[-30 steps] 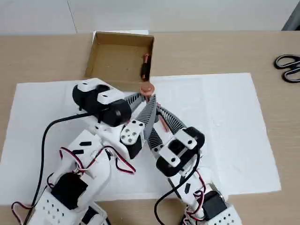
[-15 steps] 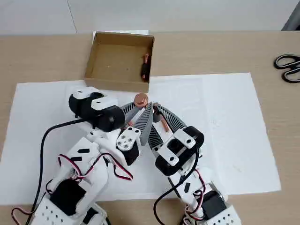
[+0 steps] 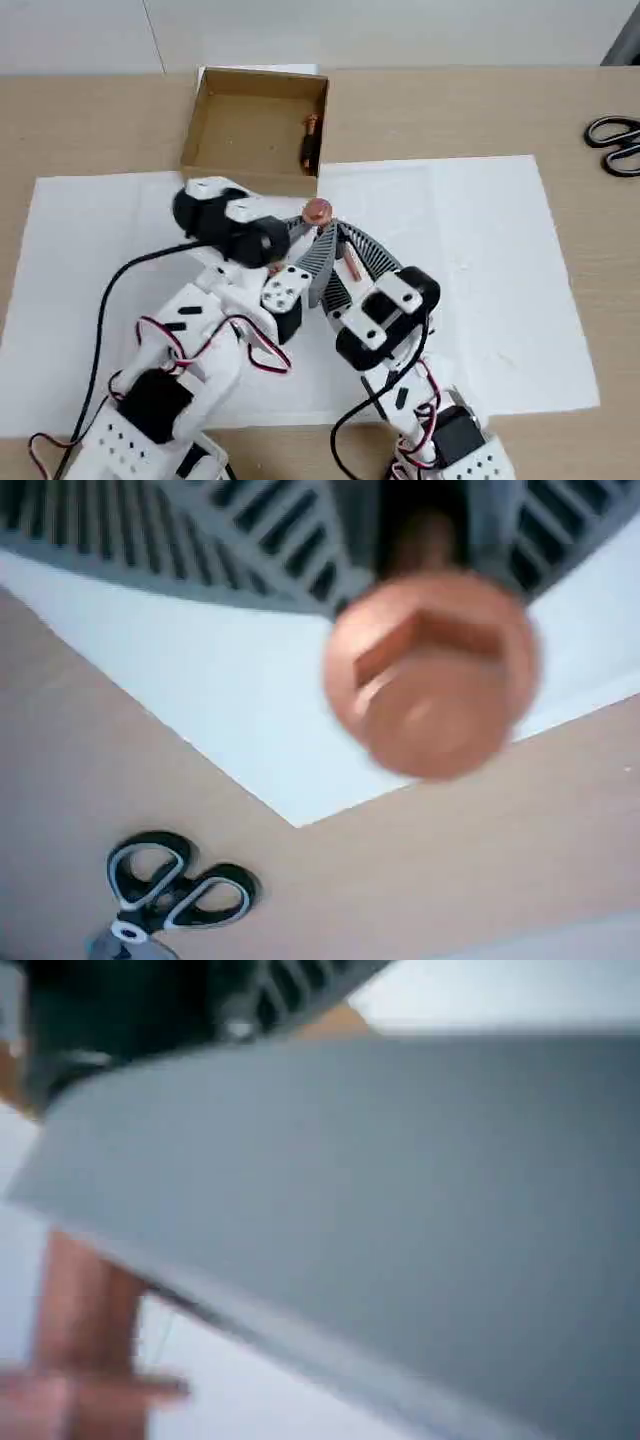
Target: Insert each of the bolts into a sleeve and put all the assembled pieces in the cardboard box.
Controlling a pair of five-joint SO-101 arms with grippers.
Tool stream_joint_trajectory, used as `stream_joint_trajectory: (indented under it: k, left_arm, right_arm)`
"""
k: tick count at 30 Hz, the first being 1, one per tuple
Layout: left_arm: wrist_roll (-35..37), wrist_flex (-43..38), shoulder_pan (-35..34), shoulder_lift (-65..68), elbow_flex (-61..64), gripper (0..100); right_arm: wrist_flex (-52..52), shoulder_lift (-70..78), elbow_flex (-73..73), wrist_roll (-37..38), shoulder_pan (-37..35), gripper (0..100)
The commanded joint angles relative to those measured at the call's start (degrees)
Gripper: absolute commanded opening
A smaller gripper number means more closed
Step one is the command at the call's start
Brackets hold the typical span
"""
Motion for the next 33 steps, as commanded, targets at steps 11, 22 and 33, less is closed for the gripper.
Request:
stream_joint_trajectory:
  k: [11,22,33]
  left_arm:
    - [-0.5,3.7,-1.1,0.2,-2.3,17]
    - [-1.0,3.7,-1.7,-3.9,-11.8,17]
    - [-5.8,3.8,-18.4,-22.9,1.6,4]
  right_arm:
    - [-1.3,-0.9,-4.6,0.0,0.9,0.4]
    - [-1.0,-0.4,-4.1,0.3,1.0,0.4]
    - [9.4,0.2,-6.9,0.3,3.9,0.2]
